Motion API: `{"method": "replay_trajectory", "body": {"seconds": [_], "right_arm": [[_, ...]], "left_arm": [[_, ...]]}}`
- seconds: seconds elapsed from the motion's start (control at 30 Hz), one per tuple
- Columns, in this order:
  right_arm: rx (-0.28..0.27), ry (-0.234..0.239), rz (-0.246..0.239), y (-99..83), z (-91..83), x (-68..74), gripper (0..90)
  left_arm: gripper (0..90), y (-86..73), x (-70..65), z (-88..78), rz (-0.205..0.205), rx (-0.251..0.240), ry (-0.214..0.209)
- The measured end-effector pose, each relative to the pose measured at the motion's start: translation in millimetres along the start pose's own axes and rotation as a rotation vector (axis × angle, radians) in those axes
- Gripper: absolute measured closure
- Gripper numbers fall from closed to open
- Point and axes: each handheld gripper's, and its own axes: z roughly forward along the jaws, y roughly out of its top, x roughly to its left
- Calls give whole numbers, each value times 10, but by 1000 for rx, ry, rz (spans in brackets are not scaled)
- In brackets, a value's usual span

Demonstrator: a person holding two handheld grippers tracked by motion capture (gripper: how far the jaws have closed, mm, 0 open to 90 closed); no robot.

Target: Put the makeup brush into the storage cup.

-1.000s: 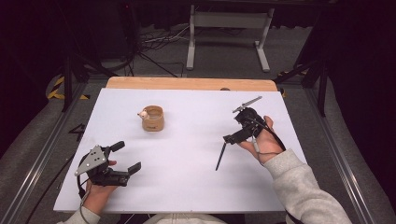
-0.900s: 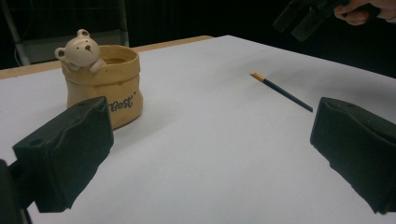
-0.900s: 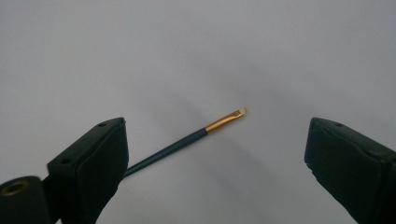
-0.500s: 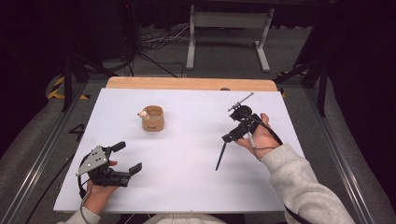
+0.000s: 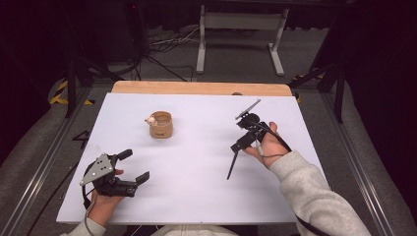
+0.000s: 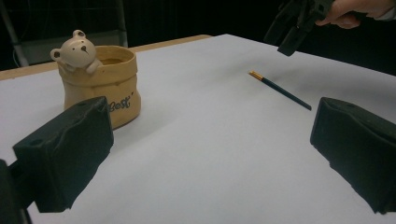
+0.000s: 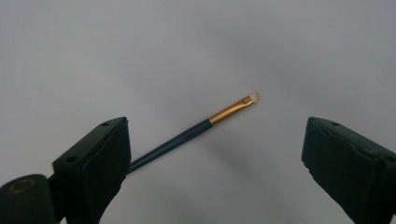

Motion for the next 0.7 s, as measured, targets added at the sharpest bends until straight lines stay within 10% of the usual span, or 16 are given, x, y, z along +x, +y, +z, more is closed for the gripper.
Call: {"method": "replay_trajectory", "body": {"seconds": [0.7], "right_arm": [[76, -15, -1, -28, 343, 68, 134]], "left_arm": [[8, -6, -7, 12, 8, 7, 19]]}}
